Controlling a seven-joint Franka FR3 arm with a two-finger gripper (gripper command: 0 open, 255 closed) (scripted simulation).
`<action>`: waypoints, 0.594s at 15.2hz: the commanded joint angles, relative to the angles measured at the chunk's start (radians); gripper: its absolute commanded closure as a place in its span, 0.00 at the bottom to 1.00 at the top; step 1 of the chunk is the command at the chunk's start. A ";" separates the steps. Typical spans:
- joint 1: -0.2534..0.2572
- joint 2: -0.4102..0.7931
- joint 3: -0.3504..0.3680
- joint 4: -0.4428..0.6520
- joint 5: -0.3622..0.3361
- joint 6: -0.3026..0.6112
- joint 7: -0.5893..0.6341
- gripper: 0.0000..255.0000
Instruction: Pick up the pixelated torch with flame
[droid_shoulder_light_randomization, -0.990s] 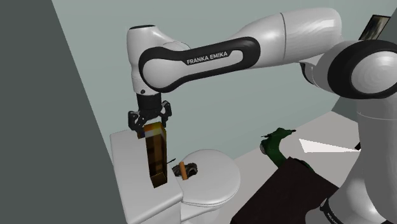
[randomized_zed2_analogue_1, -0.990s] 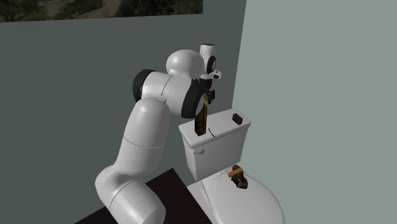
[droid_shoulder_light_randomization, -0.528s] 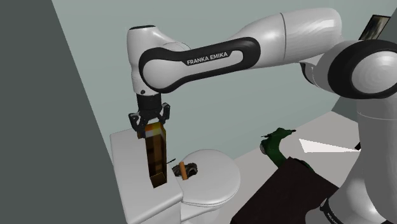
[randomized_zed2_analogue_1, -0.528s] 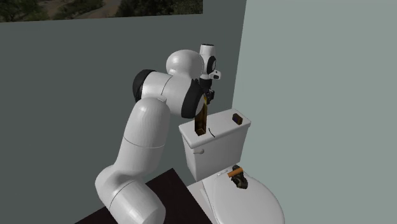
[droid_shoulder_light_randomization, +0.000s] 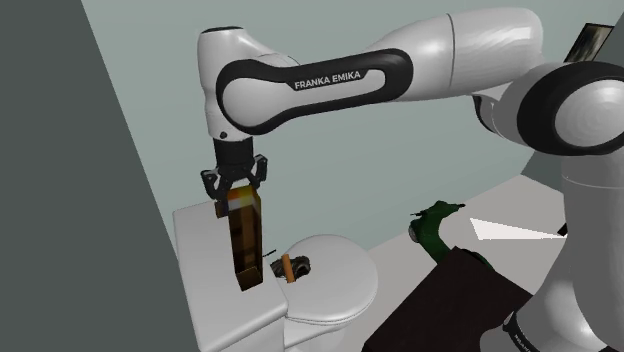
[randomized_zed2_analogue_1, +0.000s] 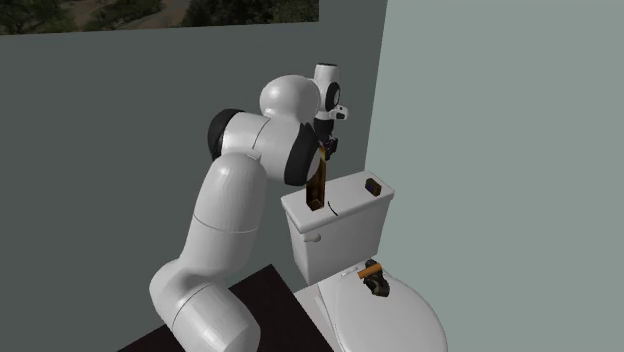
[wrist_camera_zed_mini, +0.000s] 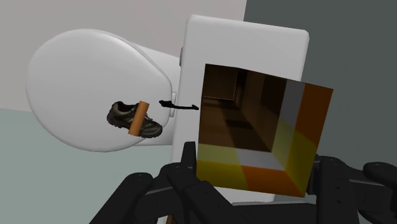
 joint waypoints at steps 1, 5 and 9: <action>0.002 -0.004 0.001 0.027 0.002 -0.029 -0.001 1.00; 0.008 -0.004 0.003 0.081 0.003 -0.083 -0.003 1.00; 0.017 0.001 0.004 0.144 0.002 -0.140 -0.004 1.00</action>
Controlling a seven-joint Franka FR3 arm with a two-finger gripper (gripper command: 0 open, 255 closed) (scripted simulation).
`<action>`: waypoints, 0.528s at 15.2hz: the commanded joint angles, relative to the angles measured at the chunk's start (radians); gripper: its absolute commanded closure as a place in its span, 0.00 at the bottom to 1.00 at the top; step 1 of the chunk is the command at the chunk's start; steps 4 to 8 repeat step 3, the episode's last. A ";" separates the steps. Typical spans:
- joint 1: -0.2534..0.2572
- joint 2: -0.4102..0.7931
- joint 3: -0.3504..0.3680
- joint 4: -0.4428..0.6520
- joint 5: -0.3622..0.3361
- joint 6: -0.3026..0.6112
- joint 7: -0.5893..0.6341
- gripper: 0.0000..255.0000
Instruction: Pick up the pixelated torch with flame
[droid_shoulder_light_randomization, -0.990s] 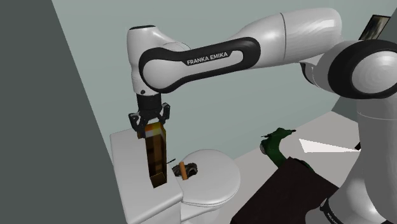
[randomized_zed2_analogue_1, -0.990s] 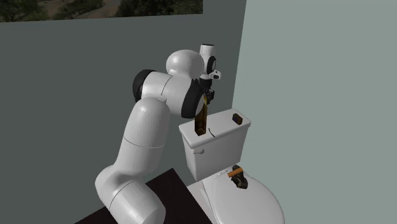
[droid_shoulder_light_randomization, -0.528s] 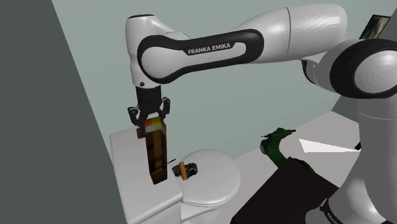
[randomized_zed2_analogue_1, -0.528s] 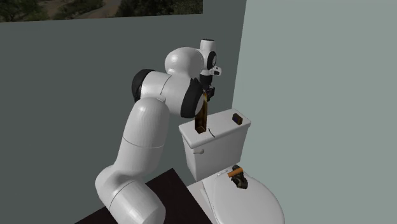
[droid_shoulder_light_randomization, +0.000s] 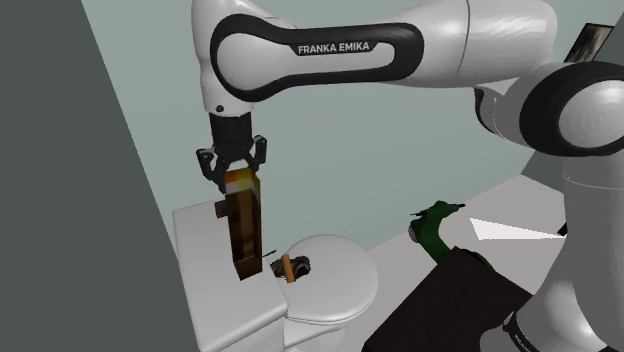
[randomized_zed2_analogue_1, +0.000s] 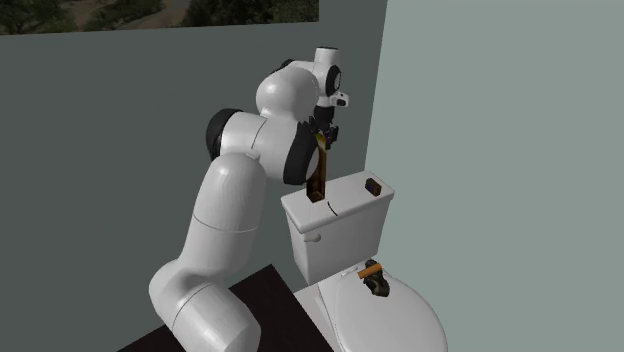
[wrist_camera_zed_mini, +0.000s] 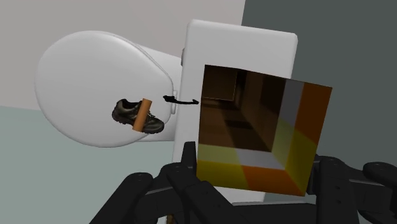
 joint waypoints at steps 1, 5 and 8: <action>0.006 0.004 0.000 0.038 -0.001 -0.032 0.000 1.00; 0.006 0.005 0.000 0.040 -0.001 -0.034 0.000 1.00; 0.006 0.005 0.000 0.040 -0.001 -0.034 0.000 1.00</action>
